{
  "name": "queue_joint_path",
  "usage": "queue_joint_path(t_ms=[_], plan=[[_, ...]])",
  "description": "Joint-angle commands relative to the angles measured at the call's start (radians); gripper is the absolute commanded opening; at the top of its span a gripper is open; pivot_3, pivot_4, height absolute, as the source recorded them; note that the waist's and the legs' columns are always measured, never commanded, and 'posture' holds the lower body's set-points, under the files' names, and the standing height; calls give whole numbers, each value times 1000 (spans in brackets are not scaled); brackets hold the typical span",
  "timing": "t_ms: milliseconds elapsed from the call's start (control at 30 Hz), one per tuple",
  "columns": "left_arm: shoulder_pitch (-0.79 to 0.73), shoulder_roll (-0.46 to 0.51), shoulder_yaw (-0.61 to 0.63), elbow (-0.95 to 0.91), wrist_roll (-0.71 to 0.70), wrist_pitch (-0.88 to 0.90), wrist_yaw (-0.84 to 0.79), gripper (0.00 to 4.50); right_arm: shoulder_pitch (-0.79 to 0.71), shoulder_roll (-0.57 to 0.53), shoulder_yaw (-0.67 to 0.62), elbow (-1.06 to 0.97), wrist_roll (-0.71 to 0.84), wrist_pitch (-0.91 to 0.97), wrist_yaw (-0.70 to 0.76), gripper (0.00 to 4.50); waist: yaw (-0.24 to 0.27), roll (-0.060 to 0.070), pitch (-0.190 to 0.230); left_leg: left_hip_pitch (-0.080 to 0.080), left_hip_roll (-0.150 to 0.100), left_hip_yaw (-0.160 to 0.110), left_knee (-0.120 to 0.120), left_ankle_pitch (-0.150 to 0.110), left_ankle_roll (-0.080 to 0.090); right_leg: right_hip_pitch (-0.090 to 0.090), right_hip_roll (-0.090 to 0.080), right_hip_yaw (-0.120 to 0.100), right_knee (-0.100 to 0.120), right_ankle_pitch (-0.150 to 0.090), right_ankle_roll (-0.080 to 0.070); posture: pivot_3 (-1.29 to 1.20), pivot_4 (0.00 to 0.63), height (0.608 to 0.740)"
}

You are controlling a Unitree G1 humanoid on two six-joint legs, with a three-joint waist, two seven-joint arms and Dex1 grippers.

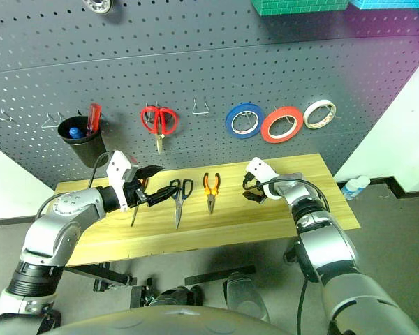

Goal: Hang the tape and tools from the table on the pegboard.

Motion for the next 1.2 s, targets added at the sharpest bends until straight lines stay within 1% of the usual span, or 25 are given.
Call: queue_joint_path(t_ms=[33, 233, 333, 400, 467, 733, 967, 1200], plan=[[8, -1, 28, -50, -6, -11, 16, 4484, -15, 8, -28, -2, 25, -7, -1, 4500, 2, 0, 5, 0, 0, 0, 0, 0, 0, 0, 0, 0, 0, 0, 0, -177, 148, 740], [-2, -8, 30, -65, -12, -1, 40, 4484, -4, 31, -70, 6, 62, -1, -35, 4500, 24, -1, 15, 0, 0, 0, 0, 0, 1, 0, 0, 0, 0, 0, 0, -170, 167, 740], [4, -9, 35, -79, -16, 4, 49, 4484, 7, 40, -94, 7, 79, 3, -56, 4500, 32, -2, 28, 0, 0, 0, 0, 0, 0, -1, 0, 0, 1, 0, -1, -164, 188, 740], [8, -10, 38, -87, -17, 8, 56, 4484, 14, 41, -98, 6, 80, 2, -67, 4500, 48, -2, 36, 0, 0, 0, 0, 0, 0, -1, 0, 0, 1, 0, -1, -164, 194, 740], [18, -10, 42, -101, -21, 13, 62, 4484, 23, 39, -96, 1, 79, 1, -69, 4500, 55, -3, 48, 0, 0, 1, 0, 0, 1, -1, 0, 0, 1, 0, -1, -160, 211, 740], [54, -11, 52, -148, -32, 33, 82, 4484, 32, -2, -85, -6, 60, 24, -91, 4500, 81, -5, 81, -2, 0, 2, -2, 1, 2, -4, -1, 1, 1, 0, -1, -170, 231, 740], [58, -17, 40, -156, -35, 36, 92, 4484, 26, -20, -80, -21, 53, 83, -90, 4500, 84, -10, 93, -3, 0, 2, -1, 1, 1, -4, -1, 1, 0, 0, -1, -182, 237, 740], [44, -18, 35, -144, -29, 29, 93, 4484, 21, -21, -70, -43, 43, 138, -79, 4500, 82, -11, 95, -3, 0, 2, -2, 0, 1, -4, -1, 1, 0, 0, -1, -180, 236, 740]])
